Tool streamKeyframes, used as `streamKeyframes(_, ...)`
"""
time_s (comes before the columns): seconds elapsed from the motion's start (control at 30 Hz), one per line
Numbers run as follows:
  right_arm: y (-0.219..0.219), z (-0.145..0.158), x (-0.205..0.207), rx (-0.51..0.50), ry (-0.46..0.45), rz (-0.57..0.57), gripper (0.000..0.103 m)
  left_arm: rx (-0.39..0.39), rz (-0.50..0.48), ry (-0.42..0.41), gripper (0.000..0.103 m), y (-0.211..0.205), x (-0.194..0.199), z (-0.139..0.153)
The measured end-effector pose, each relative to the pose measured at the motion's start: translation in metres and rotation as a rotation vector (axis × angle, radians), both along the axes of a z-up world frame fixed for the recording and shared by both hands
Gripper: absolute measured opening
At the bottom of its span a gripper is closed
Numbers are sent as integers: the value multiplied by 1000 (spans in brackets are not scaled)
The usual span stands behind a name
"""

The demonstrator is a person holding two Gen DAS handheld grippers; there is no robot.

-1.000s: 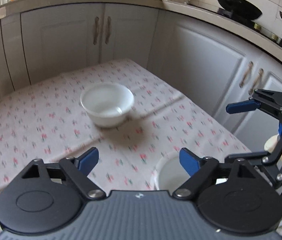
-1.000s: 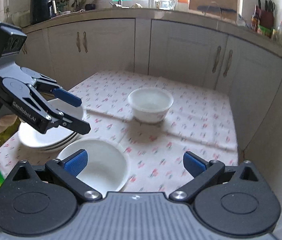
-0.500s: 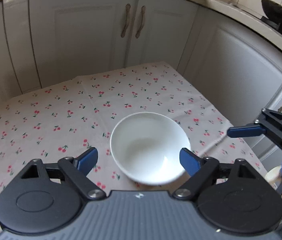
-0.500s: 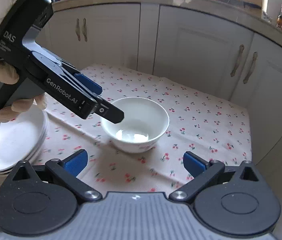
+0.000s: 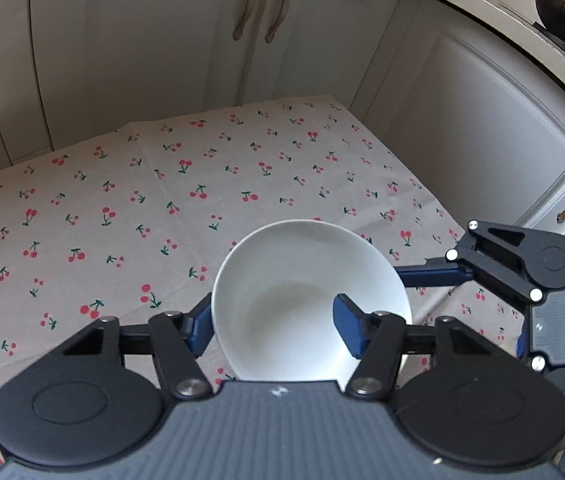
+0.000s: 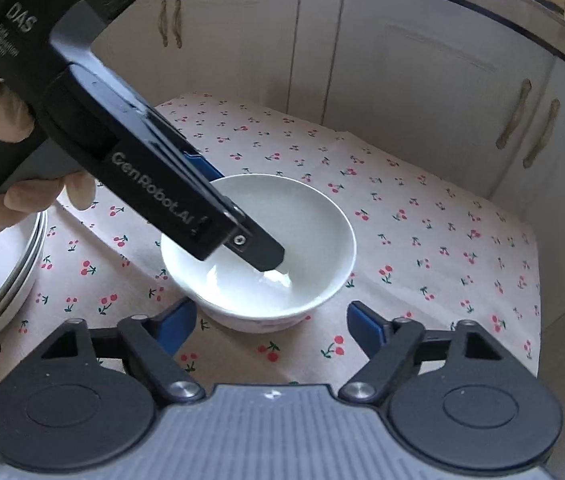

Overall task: Organize plates and bowls
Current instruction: 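Grasp the rim of the last white bowl with the left tool while the right tool grips it too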

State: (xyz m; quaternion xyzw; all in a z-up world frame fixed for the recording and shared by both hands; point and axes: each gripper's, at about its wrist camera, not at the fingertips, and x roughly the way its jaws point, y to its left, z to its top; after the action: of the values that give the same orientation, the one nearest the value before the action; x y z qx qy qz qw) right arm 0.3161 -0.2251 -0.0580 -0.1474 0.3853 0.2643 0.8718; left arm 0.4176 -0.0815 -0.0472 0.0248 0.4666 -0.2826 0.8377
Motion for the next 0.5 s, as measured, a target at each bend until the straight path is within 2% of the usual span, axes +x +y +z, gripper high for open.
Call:
streamKeyframes(0.17,6,3,-7,-18,-45,29,82,-3,-3,5,59,1,1,-1)
streamKeyframes(0.5,3,6,-5,1,-20,18,82,-2,-18,0,59,-1,-1,2)
